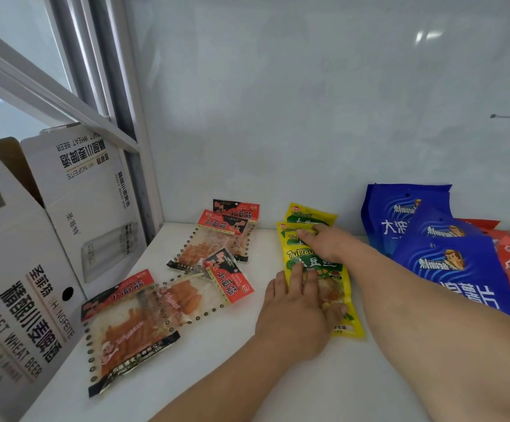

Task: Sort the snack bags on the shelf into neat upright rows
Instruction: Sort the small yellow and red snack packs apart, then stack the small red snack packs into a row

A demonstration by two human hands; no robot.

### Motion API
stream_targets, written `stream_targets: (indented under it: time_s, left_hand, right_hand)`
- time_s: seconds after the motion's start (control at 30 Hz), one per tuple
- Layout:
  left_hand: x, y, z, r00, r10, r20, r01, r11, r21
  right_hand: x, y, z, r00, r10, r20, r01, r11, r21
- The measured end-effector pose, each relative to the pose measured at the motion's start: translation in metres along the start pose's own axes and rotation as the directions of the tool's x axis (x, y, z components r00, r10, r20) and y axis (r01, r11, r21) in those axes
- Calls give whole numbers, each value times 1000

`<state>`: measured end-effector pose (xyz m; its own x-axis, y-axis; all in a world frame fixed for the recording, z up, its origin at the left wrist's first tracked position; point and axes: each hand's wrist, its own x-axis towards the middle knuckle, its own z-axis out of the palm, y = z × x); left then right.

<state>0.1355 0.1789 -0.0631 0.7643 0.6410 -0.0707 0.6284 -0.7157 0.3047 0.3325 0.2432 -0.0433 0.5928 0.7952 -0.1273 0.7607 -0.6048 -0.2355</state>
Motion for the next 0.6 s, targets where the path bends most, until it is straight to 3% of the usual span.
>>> stream_targets:
  time_s: [0.13, 0.27, 0.43, 0.53, 0.6]
  left_hand:
    - [1, 0, 2, 1000, 4, -15, -4, 1000, 2]
    - [0, 2, 3, 997, -5, -79, 6, 1000, 8]
    - [-8, -2, -7, 983, 3, -181, -10, 999, -39]
    - [-22, -10, -24, 960, 6, -281, -50, 988, -147]
    - [-32, -27, -38, 908, -49, -417, -52, 972, -227]
  right_hand:
    - [-3, 3, 2, 999, 12, -33, -15, 997, -72]
    - [-9, -1, -2, 998, 11, -55, -8, 999, 47]
    - [-37, -26, -26, 973, 19, -228, -25, 999, -22]
    - [-58, -49, -38, 938, -81, -336, 70, 996, -47]
    - [-71, -64, -39, 925, -172, -339, 174, 984, -25]
